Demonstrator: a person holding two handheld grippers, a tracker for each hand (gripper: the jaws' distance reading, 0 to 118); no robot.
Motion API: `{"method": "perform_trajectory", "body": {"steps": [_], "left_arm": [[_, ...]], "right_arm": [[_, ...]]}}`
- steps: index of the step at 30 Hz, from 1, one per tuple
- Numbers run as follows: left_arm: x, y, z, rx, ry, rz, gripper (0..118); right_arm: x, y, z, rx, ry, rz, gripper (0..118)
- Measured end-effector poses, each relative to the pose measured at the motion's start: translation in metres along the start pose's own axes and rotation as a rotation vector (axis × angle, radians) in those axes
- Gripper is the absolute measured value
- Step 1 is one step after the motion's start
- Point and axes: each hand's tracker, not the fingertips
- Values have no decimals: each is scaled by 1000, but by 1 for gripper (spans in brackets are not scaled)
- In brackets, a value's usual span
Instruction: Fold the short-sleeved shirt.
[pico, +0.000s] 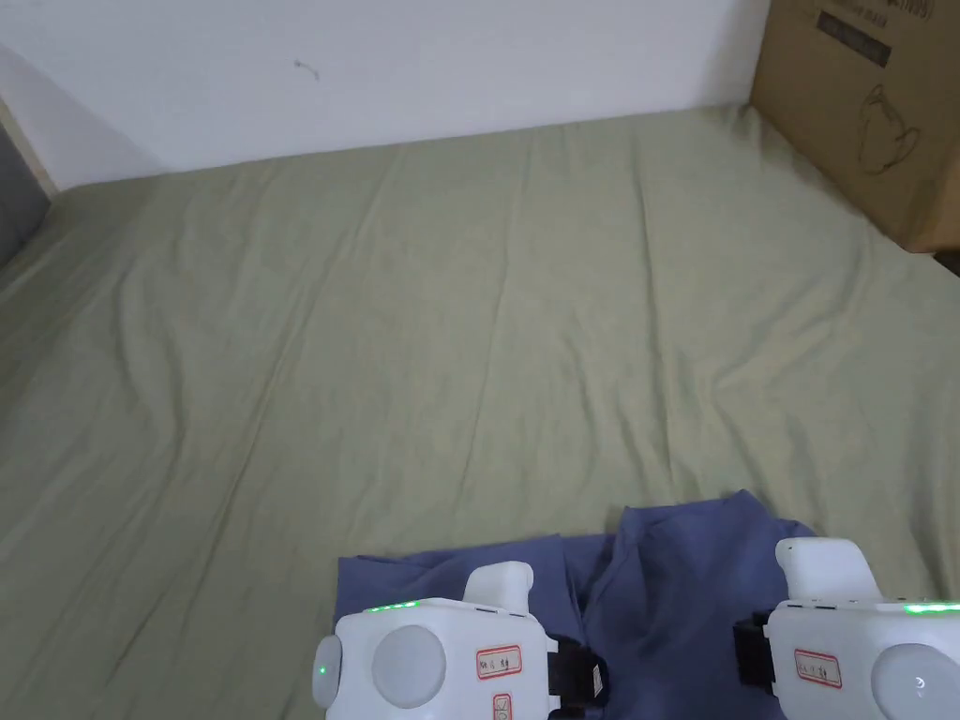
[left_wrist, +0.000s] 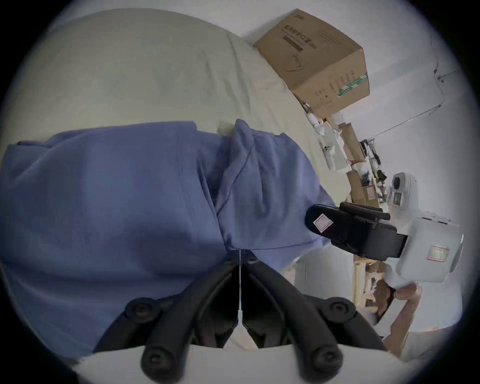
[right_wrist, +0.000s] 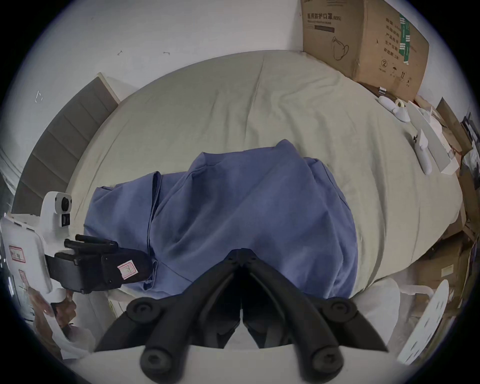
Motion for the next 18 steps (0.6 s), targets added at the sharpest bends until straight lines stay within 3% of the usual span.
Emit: {"method": "perform_trajectory", "body": {"steps": [5, 9, 12, 13, 15, 17, 18], "left_arm": [[-31, 1, 65, 128, -62, 76, 1], [-86, 0, 132, 296, -46, 200, 1], [-120, -7, 162, 305, 10, 219, 3], [-127, -10, 167, 287, 13, 217, 10], [-141, -15, 166, 249, -7, 237, 36], [-151, -18, 156, 219, -16, 301, 78], [-155, -19, 150, 214, -15, 330, 86]], "right_arm": [[-6, 7, 5, 16, -9, 29, 0], [-12, 11, 3, 22, -3, 35, 0], [-21, 13, 0, 13, -6, 55, 0], [-25, 13, -1, 9, -5, 66, 0], [-32, 13, -3, 2, -1, 83, 0], [-40, 14, -4, -2, 6, 99, 0], [-42, 13, -4, -3, 10, 107, 0]]}}
